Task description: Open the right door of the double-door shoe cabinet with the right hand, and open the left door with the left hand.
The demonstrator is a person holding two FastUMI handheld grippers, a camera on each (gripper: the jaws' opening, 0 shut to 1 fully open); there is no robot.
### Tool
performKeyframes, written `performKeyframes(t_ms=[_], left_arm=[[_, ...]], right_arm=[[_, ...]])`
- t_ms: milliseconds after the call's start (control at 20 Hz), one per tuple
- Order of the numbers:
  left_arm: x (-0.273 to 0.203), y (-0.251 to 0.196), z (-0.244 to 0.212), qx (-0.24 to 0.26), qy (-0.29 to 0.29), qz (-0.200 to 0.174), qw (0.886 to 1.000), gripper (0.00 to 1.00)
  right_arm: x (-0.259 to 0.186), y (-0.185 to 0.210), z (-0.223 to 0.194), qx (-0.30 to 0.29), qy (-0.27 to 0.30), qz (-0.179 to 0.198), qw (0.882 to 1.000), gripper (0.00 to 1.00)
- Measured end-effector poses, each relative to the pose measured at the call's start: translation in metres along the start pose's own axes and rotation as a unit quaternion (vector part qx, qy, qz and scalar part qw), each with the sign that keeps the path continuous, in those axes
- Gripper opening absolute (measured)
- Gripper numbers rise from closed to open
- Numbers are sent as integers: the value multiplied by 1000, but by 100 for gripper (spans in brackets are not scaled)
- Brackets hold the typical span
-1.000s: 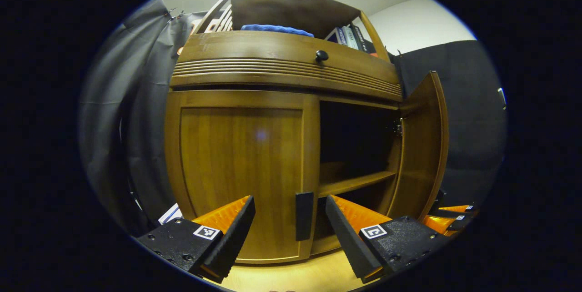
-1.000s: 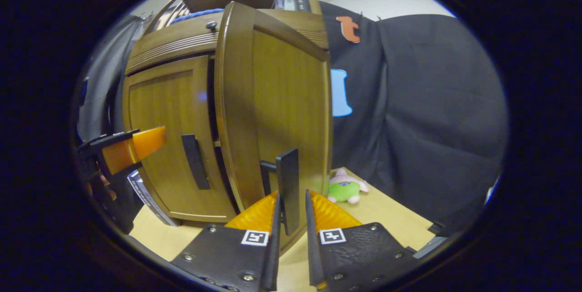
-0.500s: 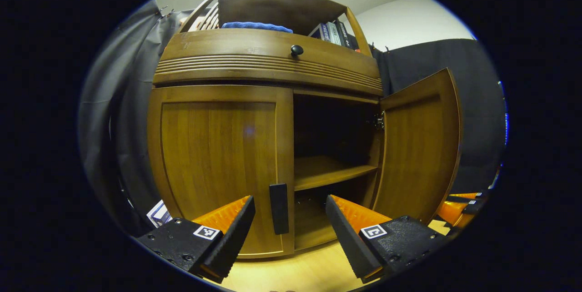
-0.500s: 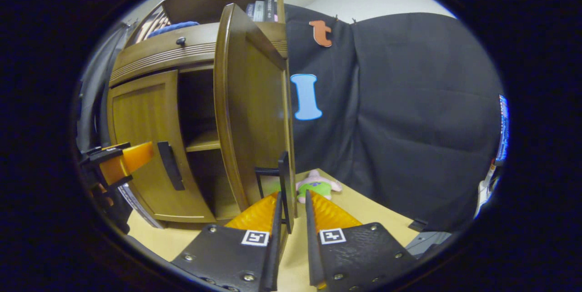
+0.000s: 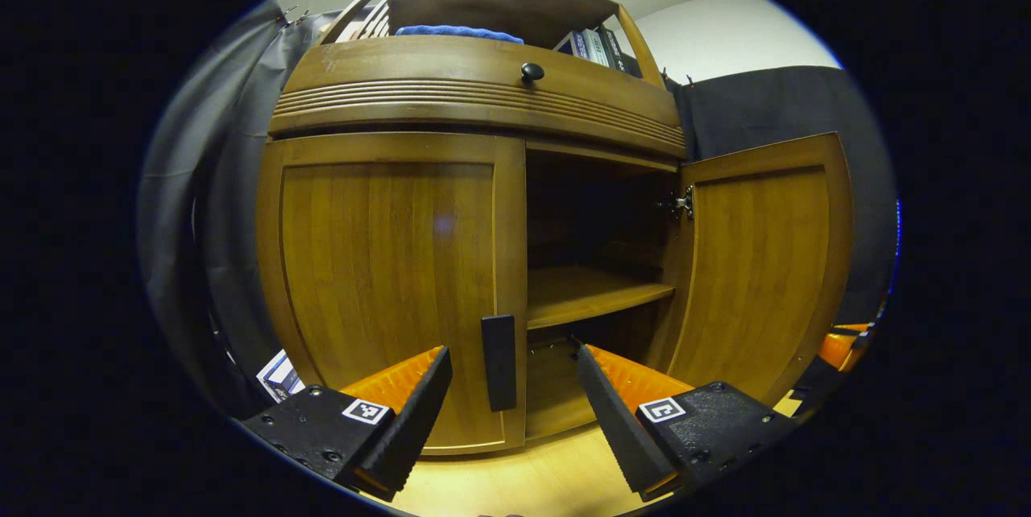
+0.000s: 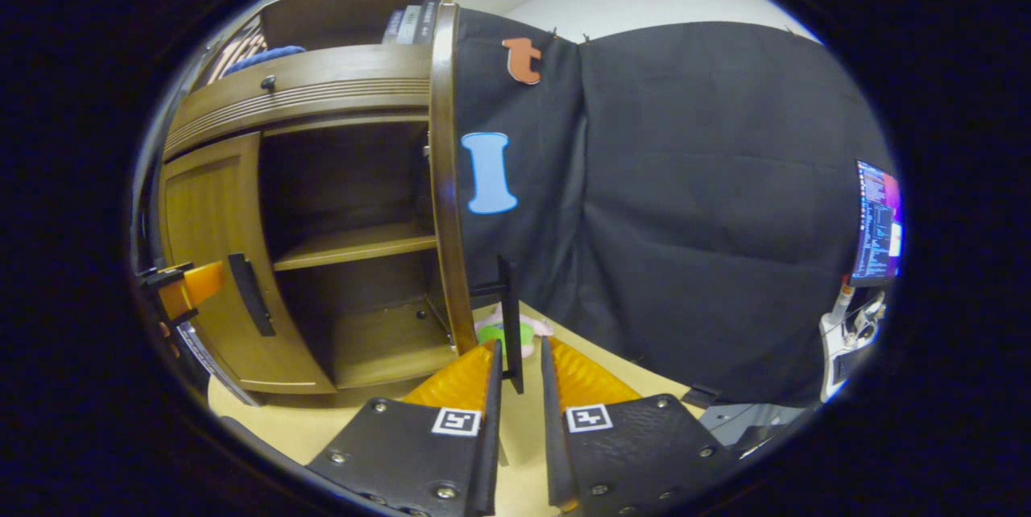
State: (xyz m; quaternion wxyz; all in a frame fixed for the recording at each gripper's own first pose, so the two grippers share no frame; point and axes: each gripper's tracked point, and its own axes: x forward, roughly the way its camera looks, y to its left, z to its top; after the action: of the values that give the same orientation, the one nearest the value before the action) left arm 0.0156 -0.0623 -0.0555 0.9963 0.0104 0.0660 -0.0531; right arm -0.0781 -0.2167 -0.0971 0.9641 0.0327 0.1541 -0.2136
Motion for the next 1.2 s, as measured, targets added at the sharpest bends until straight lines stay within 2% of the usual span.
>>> performKeyframes(t_ms=[50, 300, 450, 950, 1200], left_arm=[[2, 0, -2, 1, 3, 0, 1000, 95], [10, 3, -10, 1, 16, 5, 1000, 97], [13, 9, -10, 2, 17, 12, 1000, 95], [52, 29, -17, 28, 25, 37, 999, 97], [74, 43, -24, 36, 27, 58, 997, 94]], right_arm=[[2, -9, 3, -4, -3, -11, 1000, 24], [16, -11, 7, -27, -2, -5, 1000, 24], [17, -5, 18, -20, -15, -4, 1000, 25], [-10, -9, 57, -28, -56, -25, 998, 25], [-26, -11, 67, -25, -67, -40, 997, 24]])
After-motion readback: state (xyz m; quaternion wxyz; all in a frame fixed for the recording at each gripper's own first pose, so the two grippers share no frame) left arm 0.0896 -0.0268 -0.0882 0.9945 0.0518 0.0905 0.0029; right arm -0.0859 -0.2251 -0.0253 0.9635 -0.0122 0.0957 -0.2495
